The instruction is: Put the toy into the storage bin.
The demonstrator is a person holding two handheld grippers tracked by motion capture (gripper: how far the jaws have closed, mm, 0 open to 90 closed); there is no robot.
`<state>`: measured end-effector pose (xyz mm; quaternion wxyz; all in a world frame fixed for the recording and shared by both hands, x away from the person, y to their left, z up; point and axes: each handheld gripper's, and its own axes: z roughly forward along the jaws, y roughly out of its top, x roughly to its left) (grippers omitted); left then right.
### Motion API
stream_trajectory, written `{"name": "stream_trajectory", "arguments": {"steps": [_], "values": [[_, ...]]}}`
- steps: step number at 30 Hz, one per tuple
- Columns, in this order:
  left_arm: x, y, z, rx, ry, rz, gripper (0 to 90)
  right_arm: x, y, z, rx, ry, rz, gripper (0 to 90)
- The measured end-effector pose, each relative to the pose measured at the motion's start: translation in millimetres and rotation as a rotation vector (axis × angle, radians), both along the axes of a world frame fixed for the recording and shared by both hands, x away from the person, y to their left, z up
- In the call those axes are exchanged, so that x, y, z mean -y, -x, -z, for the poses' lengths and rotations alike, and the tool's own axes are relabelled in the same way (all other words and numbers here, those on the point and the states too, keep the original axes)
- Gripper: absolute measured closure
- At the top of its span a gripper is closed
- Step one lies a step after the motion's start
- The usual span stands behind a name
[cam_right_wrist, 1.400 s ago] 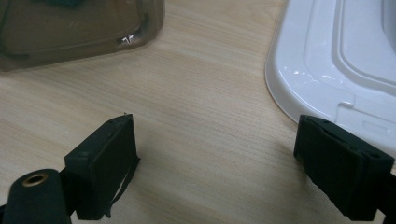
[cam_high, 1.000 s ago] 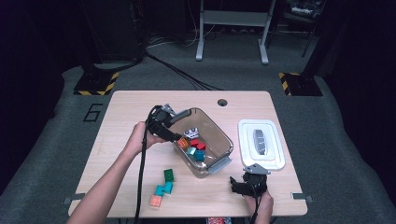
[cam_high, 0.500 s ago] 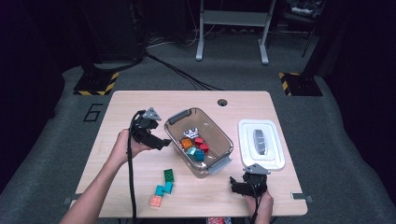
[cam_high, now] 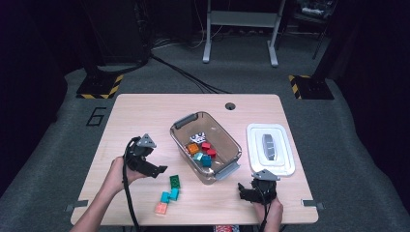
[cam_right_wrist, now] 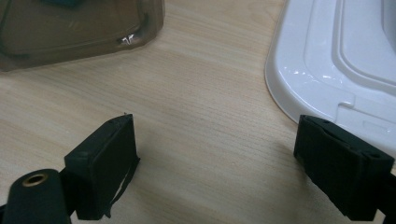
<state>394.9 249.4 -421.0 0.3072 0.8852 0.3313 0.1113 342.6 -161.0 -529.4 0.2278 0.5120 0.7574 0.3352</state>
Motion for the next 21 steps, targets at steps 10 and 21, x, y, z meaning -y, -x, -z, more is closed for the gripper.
{"name": "stream_trajectory", "arguments": {"steps": [10,21], "values": [[2.6,27.4,35.9,-0.064,-0.002,0.009,7.0,0.0,0.0,0.0,0.000,0.000,0.000,12.2],[16.6,44.3,54.9,-0.093,-0.020,0.036,6.2,0.1,0.0,0.0,0.001,0.001,0.000,12.3]]}}
